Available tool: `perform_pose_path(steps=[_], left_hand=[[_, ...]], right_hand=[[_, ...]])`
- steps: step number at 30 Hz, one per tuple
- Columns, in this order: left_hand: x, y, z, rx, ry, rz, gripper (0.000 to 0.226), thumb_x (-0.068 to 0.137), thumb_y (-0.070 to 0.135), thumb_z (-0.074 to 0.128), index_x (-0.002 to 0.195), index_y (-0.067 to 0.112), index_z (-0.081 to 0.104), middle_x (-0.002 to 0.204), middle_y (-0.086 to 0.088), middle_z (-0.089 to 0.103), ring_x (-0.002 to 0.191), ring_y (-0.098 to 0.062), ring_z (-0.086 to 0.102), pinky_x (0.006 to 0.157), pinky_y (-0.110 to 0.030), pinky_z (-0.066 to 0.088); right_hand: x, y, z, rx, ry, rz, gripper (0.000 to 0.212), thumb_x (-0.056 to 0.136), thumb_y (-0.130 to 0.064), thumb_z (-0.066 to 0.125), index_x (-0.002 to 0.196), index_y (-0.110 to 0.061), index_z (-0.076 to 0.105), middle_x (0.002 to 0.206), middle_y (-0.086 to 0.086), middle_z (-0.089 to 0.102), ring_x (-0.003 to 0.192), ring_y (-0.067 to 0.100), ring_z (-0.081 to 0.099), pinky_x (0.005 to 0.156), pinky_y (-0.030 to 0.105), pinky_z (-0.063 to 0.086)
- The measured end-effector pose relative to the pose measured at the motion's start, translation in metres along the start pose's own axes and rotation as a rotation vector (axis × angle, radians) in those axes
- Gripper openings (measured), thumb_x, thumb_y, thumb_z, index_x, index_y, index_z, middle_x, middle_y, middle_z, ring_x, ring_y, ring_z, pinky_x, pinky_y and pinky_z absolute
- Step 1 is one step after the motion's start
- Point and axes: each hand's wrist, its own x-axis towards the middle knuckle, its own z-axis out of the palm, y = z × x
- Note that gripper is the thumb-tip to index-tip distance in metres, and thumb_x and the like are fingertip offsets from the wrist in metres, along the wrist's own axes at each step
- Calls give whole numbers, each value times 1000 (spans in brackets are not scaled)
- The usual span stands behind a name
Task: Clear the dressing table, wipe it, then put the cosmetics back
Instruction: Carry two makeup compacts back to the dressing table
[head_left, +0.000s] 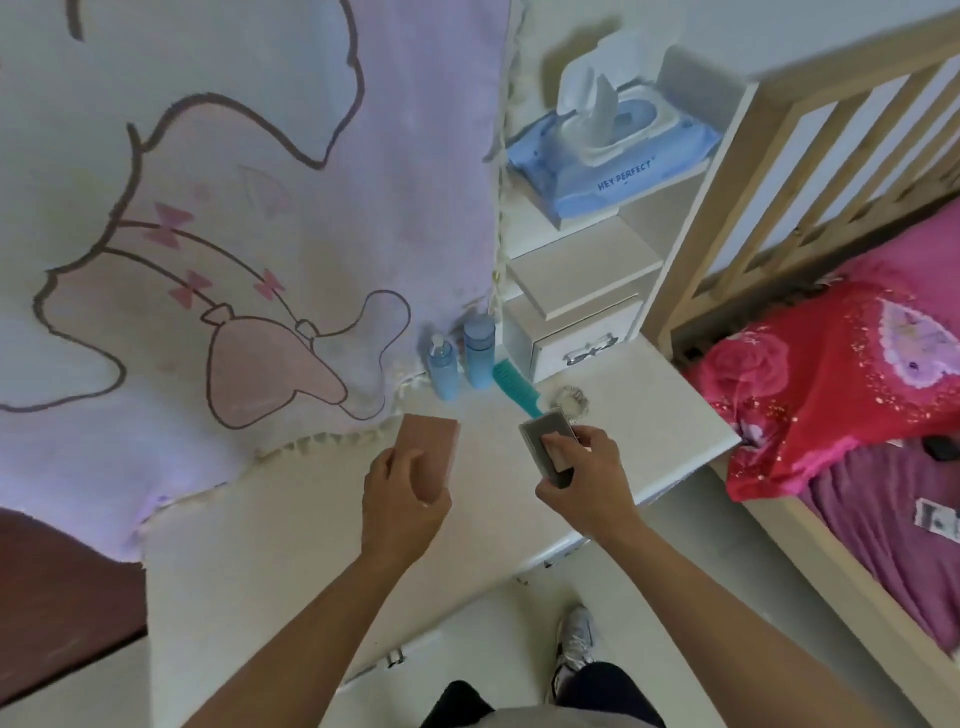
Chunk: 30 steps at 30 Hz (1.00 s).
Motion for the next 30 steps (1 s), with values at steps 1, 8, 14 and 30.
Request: perform_pose_path(steps=[1, 8, 14, 30], left_hand=[[3, 3, 9, 8, 4, -48, 57, 74, 30, 75, 125, 20, 52, 133, -4, 44, 115, -25, 45, 93, -36, 44], [19, 0, 60, 31, -12, -256, 61, 77, 32, 76, 131, 21, 51, 137, -10, 42, 115, -31, 45, 88, -38, 46], [35, -20, 87, 31, -94, -285, 57, 78, 33, 75, 129, 22, 52, 139, -15, 39, 117, -36, 43, 93, -45, 46], [87, -21, 106, 90, -244, -239, 53, 94, 34, 55, 143, 21, 40, 158, -16, 7, 137, -36, 27, 101, -45, 42]], right_hand=[[13, 5, 2, -7, -45, -12, 63, 68, -27, 75, 130, -25, 61, 134, 8, 46, 118, 27, 45, 99, 43, 47], [72, 25, 29, -77, -301, -91, 61, 65, -28, 70, 124, -22, 63, 124, 12, 50, 109, 34, 47, 90, 45, 50], [91, 28, 65, -96, -427, -101, 58, 60, -36, 60, 116, -22, 66, 117, 8, 53, 110, 30, 49, 87, 41, 49], [154, -3, 100, -135, -347, -45, 41, 90, -23, 62, 130, -18, 60, 131, 18, 49, 118, 37, 47, 100, 42, 41]])
